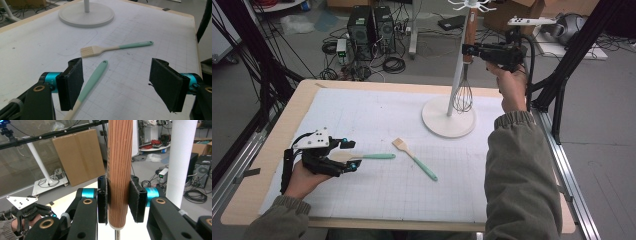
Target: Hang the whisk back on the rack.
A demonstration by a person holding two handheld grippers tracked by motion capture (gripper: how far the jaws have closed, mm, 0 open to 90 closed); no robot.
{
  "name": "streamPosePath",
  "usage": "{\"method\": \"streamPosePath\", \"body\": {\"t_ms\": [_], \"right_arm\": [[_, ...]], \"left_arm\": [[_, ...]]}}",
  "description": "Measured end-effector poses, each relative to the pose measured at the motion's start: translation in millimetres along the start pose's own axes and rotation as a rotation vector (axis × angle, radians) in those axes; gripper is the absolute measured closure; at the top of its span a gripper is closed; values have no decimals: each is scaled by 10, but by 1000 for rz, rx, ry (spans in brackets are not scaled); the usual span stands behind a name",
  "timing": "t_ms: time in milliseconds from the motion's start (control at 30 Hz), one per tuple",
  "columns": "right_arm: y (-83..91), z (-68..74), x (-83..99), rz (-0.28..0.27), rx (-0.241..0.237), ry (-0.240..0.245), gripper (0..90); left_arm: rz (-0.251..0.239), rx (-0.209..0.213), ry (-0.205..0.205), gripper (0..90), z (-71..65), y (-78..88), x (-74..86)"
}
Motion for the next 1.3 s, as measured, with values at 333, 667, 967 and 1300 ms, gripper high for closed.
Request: {"method": "streamPosePath", "body": {"t_ms": [333, 667, 967, 1300], "right_arm": [[-38, -46, 33, 0, 4, -34, 720], [-37, -54, 30, -10, 35, -39, 715], [-66, -67, 32, -19, 63, -39, 706], [-79, -77, 38, -36, 37, -47, 712]], "left_arm": [[3, 3, -3, 277, -4, -2, 0], [3, 3, -1, 278, -14, -6, -4], [2, 6, 0, 278, -14, -7, -1], [3, 5, -6, 278, -15, -2, -6]]}}
Point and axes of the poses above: each handheld gripper's, and its own axes: y roughly backward along the jaws, x roughly out of its underside, z roughly to its left, the point moved 3 cm from there along -y, roughly forward along the jaws, and after that the axes turned 5 degrees about x, right-handed, at the moved point
